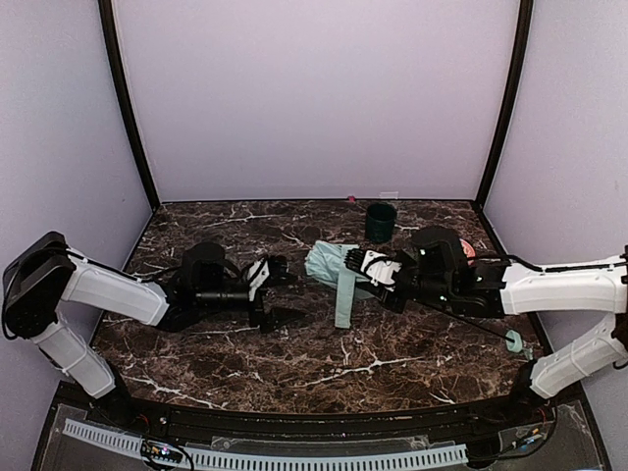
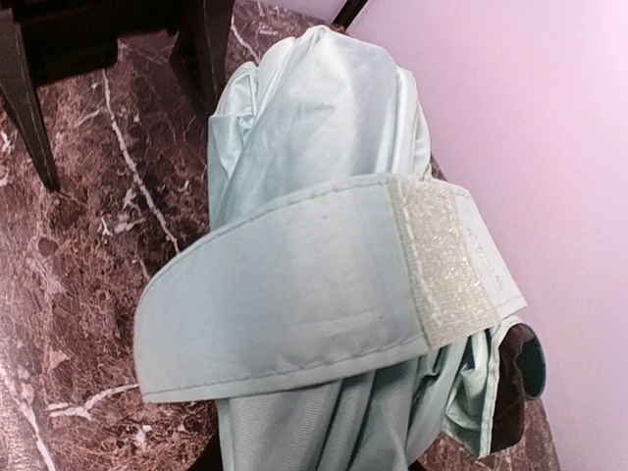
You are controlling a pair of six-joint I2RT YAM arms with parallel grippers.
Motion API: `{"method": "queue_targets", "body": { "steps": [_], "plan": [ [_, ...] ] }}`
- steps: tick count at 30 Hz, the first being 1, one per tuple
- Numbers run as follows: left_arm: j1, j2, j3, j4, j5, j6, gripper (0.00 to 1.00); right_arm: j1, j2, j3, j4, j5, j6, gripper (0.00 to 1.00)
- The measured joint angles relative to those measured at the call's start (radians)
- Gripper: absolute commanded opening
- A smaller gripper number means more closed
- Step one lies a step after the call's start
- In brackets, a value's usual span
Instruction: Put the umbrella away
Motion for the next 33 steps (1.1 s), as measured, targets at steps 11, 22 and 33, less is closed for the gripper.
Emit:
{"method": "queue_targets", "body": {
  "steps": [11, 22, 33],
  "plan": [
    [-0.038, 0.187, 0.057, 0.297, 0.198, -0.192, 0.93, -0.001, -0.051, 0.123, -0.078, -0.005, -0.058, 0.00],
    [-0.085, 0.386, 0.141, 0.550, 0.150, -0.262, 0.89, -0.001, -0.051, 0.206, -0.127, -0.014, -0.082, 0.00],
    [-0.108, 0.435, 0.203, 0.629, 0.199, -0.263, 0.27, -0.001, -0.051, 0.225, -0.135, -0.040, -0.082, 0.00]
  ]
}}
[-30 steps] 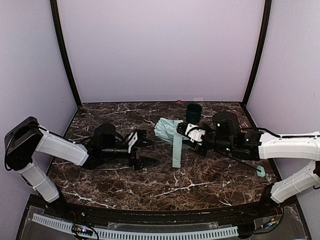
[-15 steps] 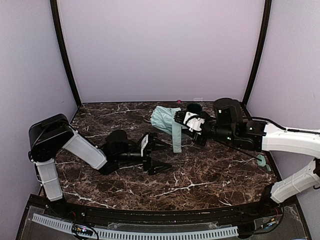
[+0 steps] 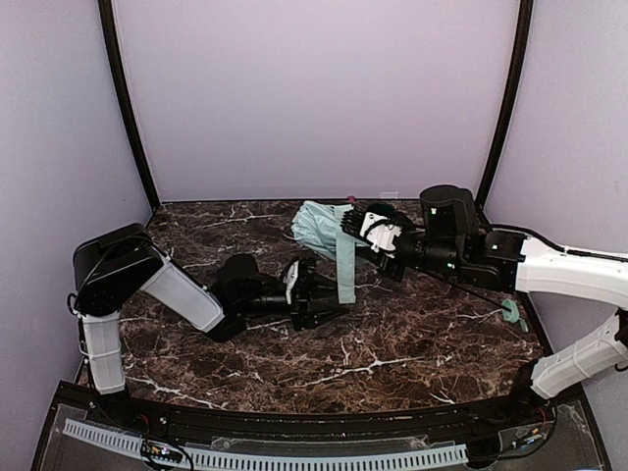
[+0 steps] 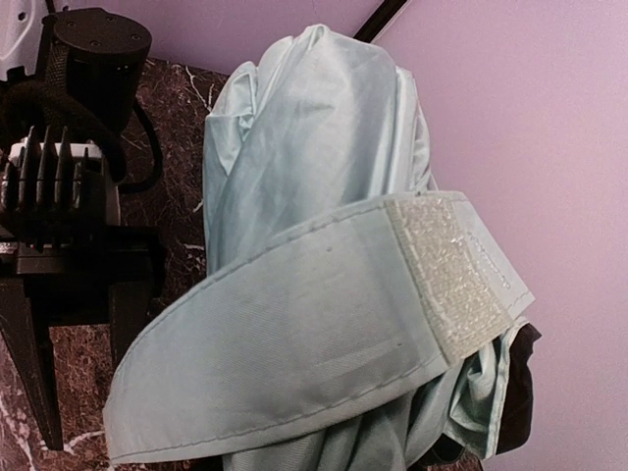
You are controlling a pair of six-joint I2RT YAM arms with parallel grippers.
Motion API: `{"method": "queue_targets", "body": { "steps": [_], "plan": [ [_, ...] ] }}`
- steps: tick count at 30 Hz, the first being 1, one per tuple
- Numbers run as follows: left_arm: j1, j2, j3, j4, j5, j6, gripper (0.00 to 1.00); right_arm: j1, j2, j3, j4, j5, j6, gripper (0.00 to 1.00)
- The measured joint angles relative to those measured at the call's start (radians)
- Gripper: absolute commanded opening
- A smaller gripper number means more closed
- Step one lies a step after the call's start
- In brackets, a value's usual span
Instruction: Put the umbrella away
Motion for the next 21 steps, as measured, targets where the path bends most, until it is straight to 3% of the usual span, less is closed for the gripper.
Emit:
{"method": "queue_targets", "body": {
  "steps": [3, 4, 5, 14, 21],
  "plan": [
    [-0.005, 0.010, 0.016, -0.001, 0.024, -0.004, 0.11, 0.000, 0.000, 0.005, 0.000, -0.003, 0.001, 0.00],
    [-0.006, 0.013, 0.023, -0.003, 0.034, 0.001, 0.01, 0.000, 0.000, 0.006, 0.000, -0.004, 0.003, 0.00],
    [-0.006, 0.015, 0.031, -0.008, 0.048, 0.001, 0.00, 0.000, 0.000, 0.006, 0.000, -0.005, 0.004, 0.00],
    [0.005, 0.017, -0.015, 0.034, 0.071, -0.014, 0.00, -0.018, -0.001, 0.016, -0.029, -0.009, 0.029, 0.00],
    [0.076, -0.012, -0.127, 0.031, 0.078, 0.017, 0.00, -0.159, -0.046, 0.018, -0.127, -0.073, 0.095, 0.00]
  ]
}}
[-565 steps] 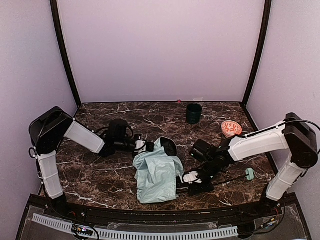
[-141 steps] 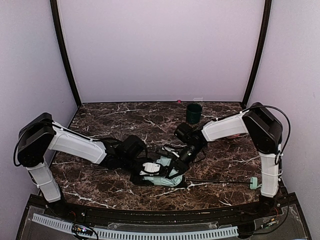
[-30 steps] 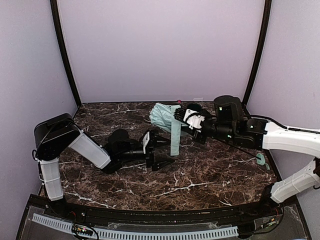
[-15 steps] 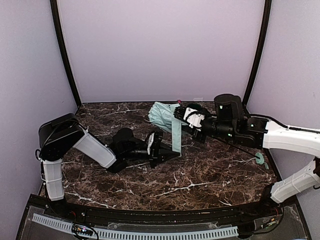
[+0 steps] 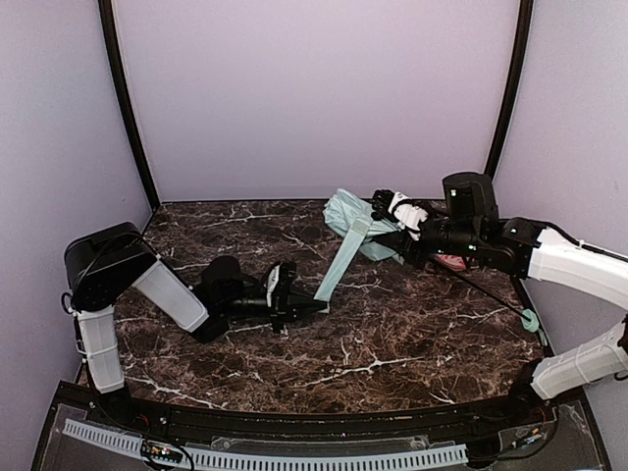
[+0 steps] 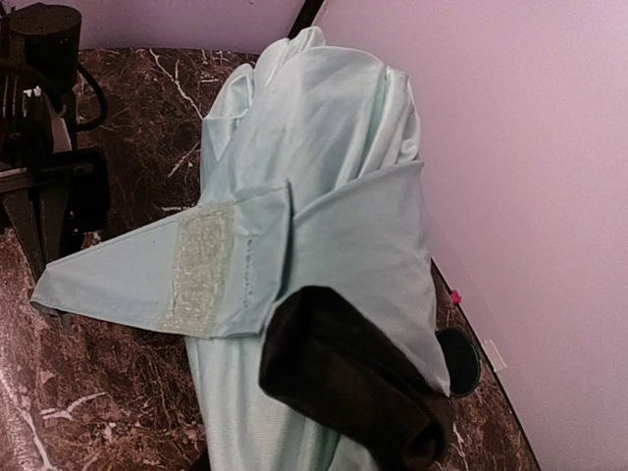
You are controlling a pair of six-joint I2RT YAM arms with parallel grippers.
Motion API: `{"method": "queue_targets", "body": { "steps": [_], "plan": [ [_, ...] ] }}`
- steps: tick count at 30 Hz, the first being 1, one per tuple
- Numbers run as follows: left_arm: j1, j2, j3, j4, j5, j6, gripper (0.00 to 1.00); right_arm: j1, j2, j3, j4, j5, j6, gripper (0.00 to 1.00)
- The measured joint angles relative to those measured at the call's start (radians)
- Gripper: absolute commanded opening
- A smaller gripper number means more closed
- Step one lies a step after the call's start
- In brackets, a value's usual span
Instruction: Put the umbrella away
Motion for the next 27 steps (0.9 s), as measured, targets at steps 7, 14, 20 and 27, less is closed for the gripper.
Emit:
{"method": "queue_targets", "body": {
  "steps": [7, 14, 20, 27],
  "plan": [
    [0.010, -0.065, 0.023, -0.150, -0.022, 0.136, 0.00, -0.032, -0.033, 0.027, -0.048, -0.113, 0.040, 0.00],
    [0.041, -0.065, 0.122, -0.304, -0.011, 0.283, 0.00, -0.041, -0.037, 0.111, -0.171, -0.491, 0.034, 0.00],
    [0.105, -0.093, 0.256, -0.404, 0.052, 0.431, 0.00, -0.039, -0.012, 0.195, -0.337, -0.707, -0.042, 0.00],
    [0.119, -0.094, 0.410, -0.660, 0.076, 0.681, 0.00, 0.106, 0.087, 0.212, -0.483, -0.613, -0.192, 0.00]
  ]
}}
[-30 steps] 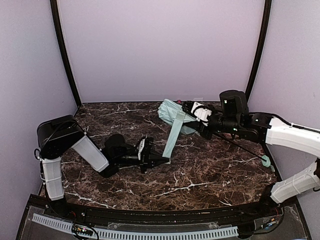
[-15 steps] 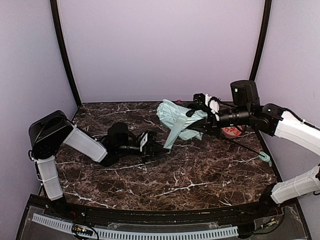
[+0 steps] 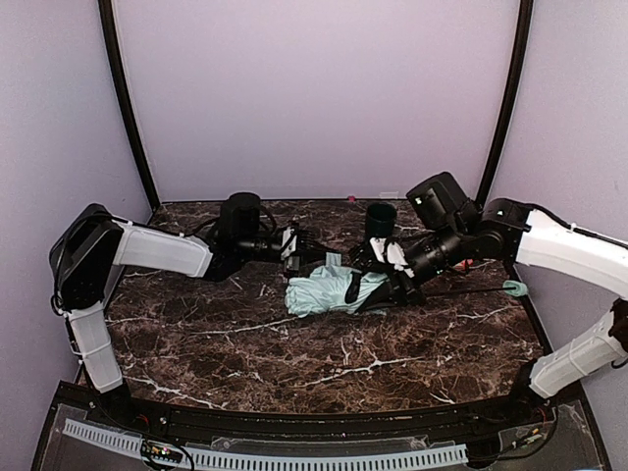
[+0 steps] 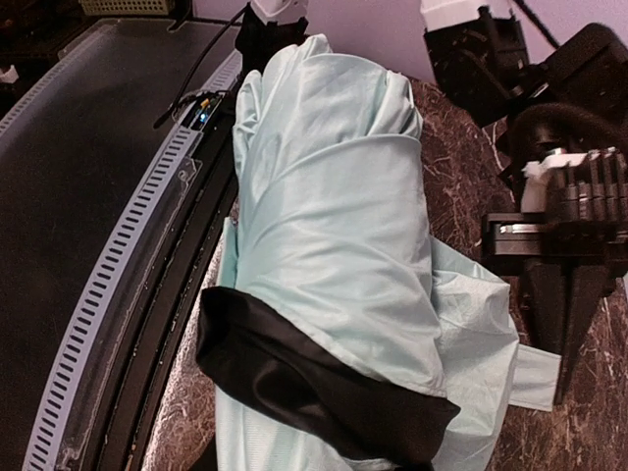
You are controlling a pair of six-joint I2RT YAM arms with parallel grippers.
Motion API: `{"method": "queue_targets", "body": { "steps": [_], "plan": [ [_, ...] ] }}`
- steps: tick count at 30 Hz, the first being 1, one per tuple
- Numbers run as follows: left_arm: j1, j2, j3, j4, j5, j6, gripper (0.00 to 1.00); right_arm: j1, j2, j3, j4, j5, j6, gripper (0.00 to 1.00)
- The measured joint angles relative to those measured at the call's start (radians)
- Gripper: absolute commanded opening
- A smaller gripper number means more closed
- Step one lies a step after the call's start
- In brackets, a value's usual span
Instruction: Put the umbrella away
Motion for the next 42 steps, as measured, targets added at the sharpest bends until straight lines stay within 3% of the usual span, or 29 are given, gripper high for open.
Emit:
{"method": "queue_targets", "body": {
  "steps": [6, 11, 20, 28, 34, 42],
  "plan": [
    [0.000, 0.000, 0.094, -0.206, -0.002, 0.175, 0.00, 0.054, 0.096, -0.113, 0.081, 0.109, -0.010, 0.00],
    [0.000, -0.001, 0.092, -0.306, 0.006, 0.229, 0.00, 0.061, 0.197, -0.204, 0.239, 0.142, 0.040, 0.00],
    [-0.064, -0.227, -0.146, -0.245, -0.056, 0.255, 0.00, -0.002, 0.233, -0.354, 0.546, 0.126, 0.292, 0.00],
    [-0.135, -0.250, -0.251, -0.184, -0.142, 0.241, 0.00, -0.055, 0.319, -0.353, 0.678, 0.079, 0.466, 0.00],
    [-0.190, -0.238, -0.261, -0.262, -0.288, 0.307, 0.00, -0.066, 0.401, -0.323, 0.678, 0.073, 0.538, 0.00],
    [-0.309, -0.136, -0.256, -0.327, -0.650, 0.440, 0.00, -0.079, 0.515, -0.309, 0.666, 0.112, 0.650, 0.00]
  ]
}}
